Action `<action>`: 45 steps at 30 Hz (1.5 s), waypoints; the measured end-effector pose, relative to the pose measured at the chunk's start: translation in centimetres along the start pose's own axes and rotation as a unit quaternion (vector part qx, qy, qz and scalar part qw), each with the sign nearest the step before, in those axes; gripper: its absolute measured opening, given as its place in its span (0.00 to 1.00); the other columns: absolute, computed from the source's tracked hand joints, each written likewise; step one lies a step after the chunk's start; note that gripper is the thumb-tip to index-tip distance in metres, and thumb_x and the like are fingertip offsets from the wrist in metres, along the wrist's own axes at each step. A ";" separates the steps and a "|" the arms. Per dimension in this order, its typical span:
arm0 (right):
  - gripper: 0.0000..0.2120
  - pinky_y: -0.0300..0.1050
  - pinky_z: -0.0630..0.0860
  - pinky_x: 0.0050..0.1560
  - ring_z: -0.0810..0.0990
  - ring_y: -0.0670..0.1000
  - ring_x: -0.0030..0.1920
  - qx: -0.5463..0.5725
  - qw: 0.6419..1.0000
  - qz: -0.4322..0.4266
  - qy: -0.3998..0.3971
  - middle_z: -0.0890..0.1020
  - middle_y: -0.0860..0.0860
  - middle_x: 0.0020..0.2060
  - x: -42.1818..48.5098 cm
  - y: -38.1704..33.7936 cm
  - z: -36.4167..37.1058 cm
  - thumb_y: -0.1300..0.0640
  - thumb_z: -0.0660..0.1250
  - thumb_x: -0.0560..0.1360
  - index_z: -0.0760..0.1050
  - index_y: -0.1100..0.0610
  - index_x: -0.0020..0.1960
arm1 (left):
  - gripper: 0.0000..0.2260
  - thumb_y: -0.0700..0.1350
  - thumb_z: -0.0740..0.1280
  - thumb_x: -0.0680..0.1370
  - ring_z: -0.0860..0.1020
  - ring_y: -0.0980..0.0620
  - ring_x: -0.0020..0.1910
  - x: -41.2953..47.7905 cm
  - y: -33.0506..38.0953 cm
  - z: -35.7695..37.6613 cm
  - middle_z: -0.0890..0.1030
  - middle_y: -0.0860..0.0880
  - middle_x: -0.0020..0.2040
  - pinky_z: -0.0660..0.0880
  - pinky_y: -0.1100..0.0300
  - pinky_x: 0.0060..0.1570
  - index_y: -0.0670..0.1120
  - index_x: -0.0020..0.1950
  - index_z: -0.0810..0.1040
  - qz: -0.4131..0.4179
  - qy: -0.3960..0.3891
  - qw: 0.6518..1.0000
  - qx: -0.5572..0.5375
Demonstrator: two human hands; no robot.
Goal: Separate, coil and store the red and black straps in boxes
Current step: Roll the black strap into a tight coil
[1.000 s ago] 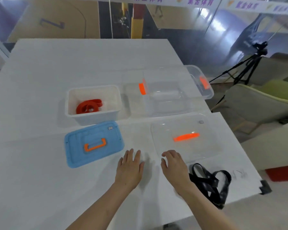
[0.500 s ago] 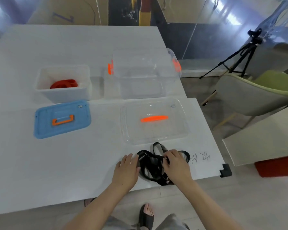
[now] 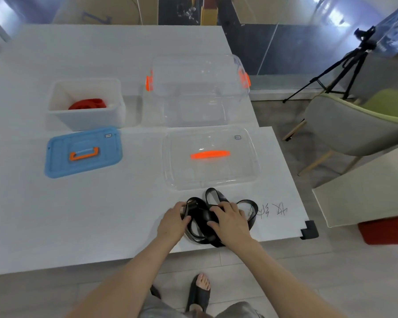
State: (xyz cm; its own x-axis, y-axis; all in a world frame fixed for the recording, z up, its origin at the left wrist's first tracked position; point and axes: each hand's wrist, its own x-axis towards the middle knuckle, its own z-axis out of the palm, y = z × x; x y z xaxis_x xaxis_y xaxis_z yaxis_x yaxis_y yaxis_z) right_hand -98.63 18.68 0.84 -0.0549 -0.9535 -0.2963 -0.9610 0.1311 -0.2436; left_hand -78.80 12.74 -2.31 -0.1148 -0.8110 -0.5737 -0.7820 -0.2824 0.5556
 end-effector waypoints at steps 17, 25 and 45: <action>0.11 0.49 0.80 0.56 0.82 0.49 0.55 0.339 0.933 0.079 0.087 0.84 0.45 0.51 -2.7 2.7 -4.9 0.52 0.68 0.83 0.74 0.51 0.63 | 0.23 0.39 0.70 0.79 0.81 0.45 0.62 -3.8 2.0 -3.6 0.83 0.47 0.60 0.76 0.59 0.51 0.52 0.72 0.73 -0.014 0.017 0.986 -0.167; 0.08 0.42 0.78 0.58 0.85 0.45 0.55 0.433 0.900 0.011 0.046 0.85 0.46 0.53 -4.0 2.3 -9.1 0.54 0.67 0.84 0.75 0.47 0.62 | 0.16 0.46 0.68 0.83 0.78 0.50 0.66 -6.4 7.3 -6.5 0.80 0.48 0.69 0.74 0.58 0.64 0.53 0.70 0.78 0.106 0.004 0.988 -0.115; 0.11 0.48 0.80 0.63 0.85 0.44 0.55 0.477 0.867 -0.097 0.111 0.86 0.40 0.50 -5.7 0.6 -19.2 0.58 0.74 0.79 0.81 0.47 0.59 | 0.11 0.43 0.70 0.80 0.83 0.51 0.55 -13.6 20.2 -12.4 0.82 0.52 0.55 0.84 0.54 0.55 0.60 0.52 0.84 0.348 0.049 0.919 -0.182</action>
State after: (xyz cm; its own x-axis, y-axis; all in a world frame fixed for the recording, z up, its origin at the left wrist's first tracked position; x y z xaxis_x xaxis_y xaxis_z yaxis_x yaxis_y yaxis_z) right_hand -104.07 18.98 20.12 -0.0697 -0.9976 -0.0063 -0.3032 0.0272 -0.9525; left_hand -85.45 11.69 24.21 -0.4401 -0.8970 0.0425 -0.2823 0.1832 0.9417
